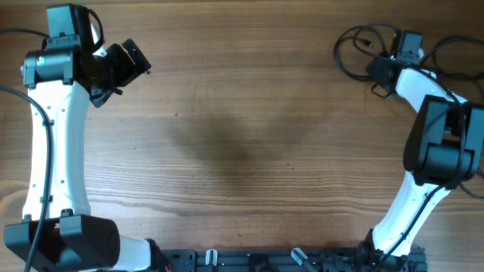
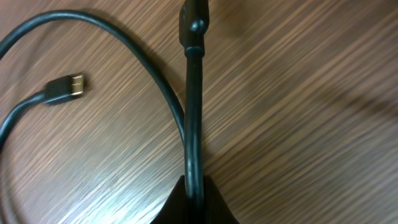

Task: Untangle cables
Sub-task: 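Carry the cable loop with the right gripper to the upper right corner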

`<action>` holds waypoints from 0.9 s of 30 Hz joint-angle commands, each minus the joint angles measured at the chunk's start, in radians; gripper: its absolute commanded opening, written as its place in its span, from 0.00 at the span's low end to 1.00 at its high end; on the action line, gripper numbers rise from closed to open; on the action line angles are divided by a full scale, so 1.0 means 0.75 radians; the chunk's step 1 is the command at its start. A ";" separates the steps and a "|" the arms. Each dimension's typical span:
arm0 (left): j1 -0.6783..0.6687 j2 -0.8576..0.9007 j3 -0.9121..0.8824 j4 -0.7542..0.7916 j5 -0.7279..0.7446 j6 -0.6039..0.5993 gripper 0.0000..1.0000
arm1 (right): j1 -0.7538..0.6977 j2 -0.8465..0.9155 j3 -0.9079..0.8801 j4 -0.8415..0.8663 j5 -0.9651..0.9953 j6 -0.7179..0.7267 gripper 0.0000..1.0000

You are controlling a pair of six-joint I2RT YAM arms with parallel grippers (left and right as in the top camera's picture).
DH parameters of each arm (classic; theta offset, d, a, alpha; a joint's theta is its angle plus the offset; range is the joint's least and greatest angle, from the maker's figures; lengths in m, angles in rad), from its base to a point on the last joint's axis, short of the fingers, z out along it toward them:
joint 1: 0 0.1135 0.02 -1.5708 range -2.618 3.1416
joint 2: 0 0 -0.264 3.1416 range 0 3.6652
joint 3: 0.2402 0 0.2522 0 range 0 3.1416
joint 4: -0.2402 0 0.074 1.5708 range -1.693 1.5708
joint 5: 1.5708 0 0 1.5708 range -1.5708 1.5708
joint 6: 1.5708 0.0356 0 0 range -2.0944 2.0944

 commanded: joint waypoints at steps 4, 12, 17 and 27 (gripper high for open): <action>0.002 0.010 0.001 -0.003 -0.002 -0.013 1.00 | -0.209 0.039 0.035 0.063 0.259 0.024 0.04; 0.002 0.010 0.001 -0.003 -0.002 -0.014 1.00 | -0.483 0.039 0.035 0.019 0.181 0.004 0.04; 0.002 0.010 0.001 -0.003 -0.002 -0.014 1.00 | -0.522 0.032 0.046 0.027 -0.067 -0.142 0.04; 0.002 0.010 0.001 -0.003 -0.002 -0.013 1.00 | -0.390 0.026 0.142 0.034 -0.087 -0.159 0.05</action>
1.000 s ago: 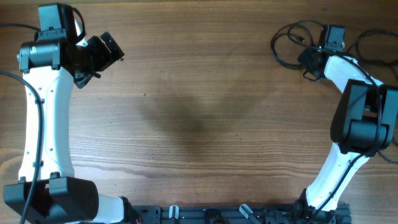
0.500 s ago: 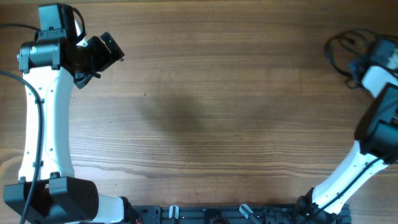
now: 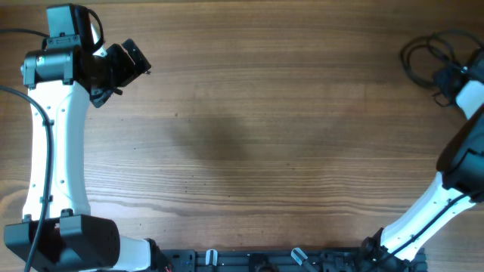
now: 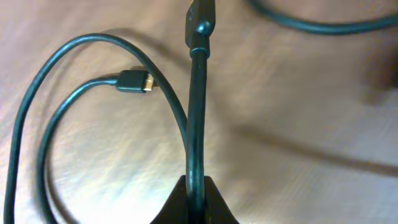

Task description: Untangle cables

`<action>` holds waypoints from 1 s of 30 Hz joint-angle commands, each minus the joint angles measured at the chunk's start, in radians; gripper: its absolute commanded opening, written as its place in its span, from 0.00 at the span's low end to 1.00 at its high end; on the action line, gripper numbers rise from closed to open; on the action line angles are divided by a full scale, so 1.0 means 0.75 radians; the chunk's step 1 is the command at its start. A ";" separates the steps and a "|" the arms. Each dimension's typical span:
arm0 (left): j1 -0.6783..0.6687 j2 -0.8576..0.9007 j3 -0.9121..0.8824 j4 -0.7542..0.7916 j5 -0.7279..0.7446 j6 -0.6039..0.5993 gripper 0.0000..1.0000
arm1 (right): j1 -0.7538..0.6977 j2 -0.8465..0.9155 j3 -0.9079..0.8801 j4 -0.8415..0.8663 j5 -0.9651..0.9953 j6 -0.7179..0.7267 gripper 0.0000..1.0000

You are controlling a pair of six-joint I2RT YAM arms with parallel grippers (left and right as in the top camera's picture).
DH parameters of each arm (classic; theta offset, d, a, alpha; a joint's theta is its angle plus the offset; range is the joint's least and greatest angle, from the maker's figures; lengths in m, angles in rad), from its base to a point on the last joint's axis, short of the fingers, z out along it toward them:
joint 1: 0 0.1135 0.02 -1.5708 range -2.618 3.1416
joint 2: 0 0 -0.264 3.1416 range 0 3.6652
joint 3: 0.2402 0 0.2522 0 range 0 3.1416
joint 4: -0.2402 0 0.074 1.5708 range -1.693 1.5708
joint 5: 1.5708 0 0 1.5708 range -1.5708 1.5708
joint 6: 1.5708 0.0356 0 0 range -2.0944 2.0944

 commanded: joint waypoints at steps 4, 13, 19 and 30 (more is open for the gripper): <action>0.002 0.010 0.001 -0.001 -0.002 -0.013 1.00 | 0.035 0.004 0.052 0.003 0.010 -0.005 0.64; 0.002 0.010 0.001 -0.002 -0.002 -0.013 1.00 | 0.055 -0.333 0.063 -0.205 -0.267 -0.229 1.00; 0.002 0.010 0.001 -0.002 -0.003 -0.012 1.00 | 0.181 -0.744 0.063 -0.491 -0.451 -0.431 1.00; 0.002 0.010 0.001 -0.001 -0.003 -0.012 1.00 | 0.548 -1.205 0.063 -0.917 -0.470 -0.661 1.00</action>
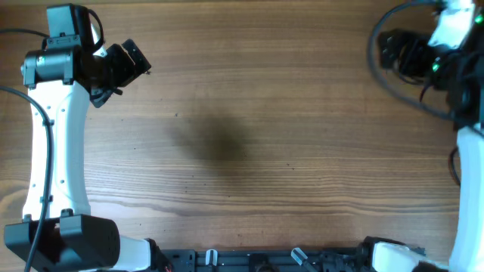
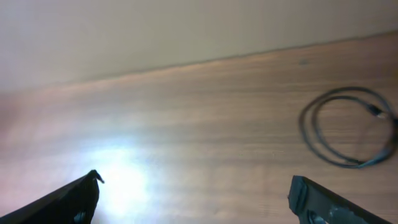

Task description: Untangle cables

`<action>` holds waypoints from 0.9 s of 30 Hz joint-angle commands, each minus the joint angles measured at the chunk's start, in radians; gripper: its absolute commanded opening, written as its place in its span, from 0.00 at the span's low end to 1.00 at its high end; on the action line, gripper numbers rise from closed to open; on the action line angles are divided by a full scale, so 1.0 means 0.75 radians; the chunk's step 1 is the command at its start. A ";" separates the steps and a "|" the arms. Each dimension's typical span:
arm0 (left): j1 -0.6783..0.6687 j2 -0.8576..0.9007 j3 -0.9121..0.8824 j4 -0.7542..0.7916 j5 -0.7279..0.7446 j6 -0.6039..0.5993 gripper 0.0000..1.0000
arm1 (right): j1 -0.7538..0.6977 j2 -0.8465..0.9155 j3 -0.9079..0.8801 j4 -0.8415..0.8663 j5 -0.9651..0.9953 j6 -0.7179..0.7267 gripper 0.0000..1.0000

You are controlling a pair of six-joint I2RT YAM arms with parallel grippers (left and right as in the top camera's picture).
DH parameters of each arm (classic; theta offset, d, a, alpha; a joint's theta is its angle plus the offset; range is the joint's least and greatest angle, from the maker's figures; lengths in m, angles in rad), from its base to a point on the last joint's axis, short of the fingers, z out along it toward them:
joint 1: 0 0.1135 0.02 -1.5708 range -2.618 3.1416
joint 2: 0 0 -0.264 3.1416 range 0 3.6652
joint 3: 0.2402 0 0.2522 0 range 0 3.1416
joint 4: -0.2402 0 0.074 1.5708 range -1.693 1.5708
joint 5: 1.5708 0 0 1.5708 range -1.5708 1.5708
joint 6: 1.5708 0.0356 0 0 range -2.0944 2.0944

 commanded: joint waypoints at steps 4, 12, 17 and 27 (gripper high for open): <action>0.002 0.010 0.001 0.000 -0.003 -0.013 1.00 | 0.115 -0.191 0.003 -0.137 -0.025 0.054 1.00; 0.002 0.010 0.001 -0.001 -0.003 -0.012 1.00 | 0.115 -0.190 0.002 -0.203 -0.020 0.162 1.00; 0.002 0.010 0.001 0.000 -0.003 -0.012 1.00 | 0.115 -0.184 -0.002 -0.227 -0.020 0.155 1.00; 0.002 0.010 0.001 -0.001 -0.003 -0.012 1.00 | 0.186 -0.316 -0.283 0.026 0.085 -0.030 1.00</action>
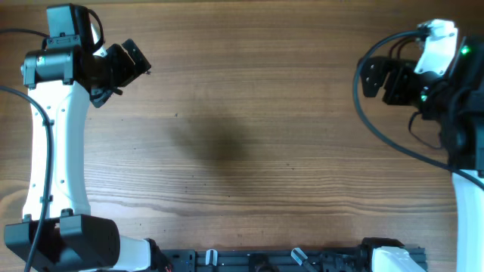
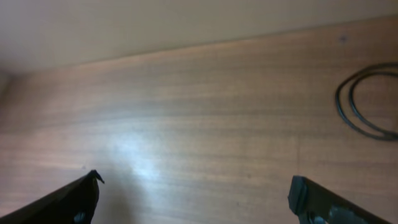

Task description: Untangle cables

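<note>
A black cable (image 2: 368,102) lies coiled on the wooden table (image 2: 186,112) at the right edge of the right wrist view, partly cut off. My right gripper (image 2: 196,199) is open wide, well above the wood, with nothing between its fingers. From overhead the right gripper (image 1: 382,78) hangs near the table's far right. A thin black lead (image 1: 357,85) arcs around it; I cannot tell whether it is a task cable or the arm's own wiring. My left gripper (image 1: 127,60) hovers at the far left corner, holding nothing that I can see.
The right arm's white and black links (image 1: 454,98) cover the right edge of the table and whatever lies beneath. The left arm (image 1: 53,143) runs along the left edge. A pale wall (image 2: 186,25) borders the table's far side.
My right gripper, still open, has shifted a little left and nearer in the overhead view. The cable coil now sits farther right in the wrist view, cut by the frame edge. The left arm is unchanged.
First my right gripper was shut on a black cable among loops at the far right. Then it still held the cable closer to the right edge. After that it was open and raised, with the cable coiled on the table, and it stays open now.
</note>
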`<action>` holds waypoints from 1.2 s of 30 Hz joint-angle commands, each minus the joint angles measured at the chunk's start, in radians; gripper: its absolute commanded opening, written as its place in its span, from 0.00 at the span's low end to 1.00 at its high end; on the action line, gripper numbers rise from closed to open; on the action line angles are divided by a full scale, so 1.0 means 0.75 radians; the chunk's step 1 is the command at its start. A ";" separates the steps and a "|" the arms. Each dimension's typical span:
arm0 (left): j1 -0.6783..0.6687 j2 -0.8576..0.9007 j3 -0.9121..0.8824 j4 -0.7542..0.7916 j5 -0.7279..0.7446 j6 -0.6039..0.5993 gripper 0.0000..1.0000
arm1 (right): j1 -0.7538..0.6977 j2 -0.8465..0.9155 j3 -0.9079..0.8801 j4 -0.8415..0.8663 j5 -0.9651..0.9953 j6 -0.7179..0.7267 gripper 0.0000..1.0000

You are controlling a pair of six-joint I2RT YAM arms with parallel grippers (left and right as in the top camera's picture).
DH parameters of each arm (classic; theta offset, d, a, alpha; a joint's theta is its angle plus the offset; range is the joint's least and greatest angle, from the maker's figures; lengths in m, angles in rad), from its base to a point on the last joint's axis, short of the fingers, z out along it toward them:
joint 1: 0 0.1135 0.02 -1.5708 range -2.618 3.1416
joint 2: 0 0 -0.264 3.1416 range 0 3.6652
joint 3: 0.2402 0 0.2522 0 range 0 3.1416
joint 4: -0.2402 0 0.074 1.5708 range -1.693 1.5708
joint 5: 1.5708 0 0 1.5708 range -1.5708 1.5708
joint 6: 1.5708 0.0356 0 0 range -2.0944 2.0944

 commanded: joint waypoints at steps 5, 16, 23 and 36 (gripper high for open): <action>0.002 0.010 0.001 -0.001 -0.003 -0.012 1.00 | 0.167 -0.330 -0.533 0.516 0.108 -0.236 1.00; 0.002 0.010 0.001 -0.001 -0.003 -0.012 1.00 | 0.194 -1.041 -1.493 1.302 0.111 -0.214 1.00; 0.002 0.010 0.001 0.000 -0.003 -0.012 1.00 | 0.227 -1.363 -1.790 1.455 0.112 -0.217 1.00; 0.002 0.010 0.001 -0.001 -0.003 -0.012 1.00 | 0.300 -1.569 -1.910 1.353 0.273 -0.299 1.00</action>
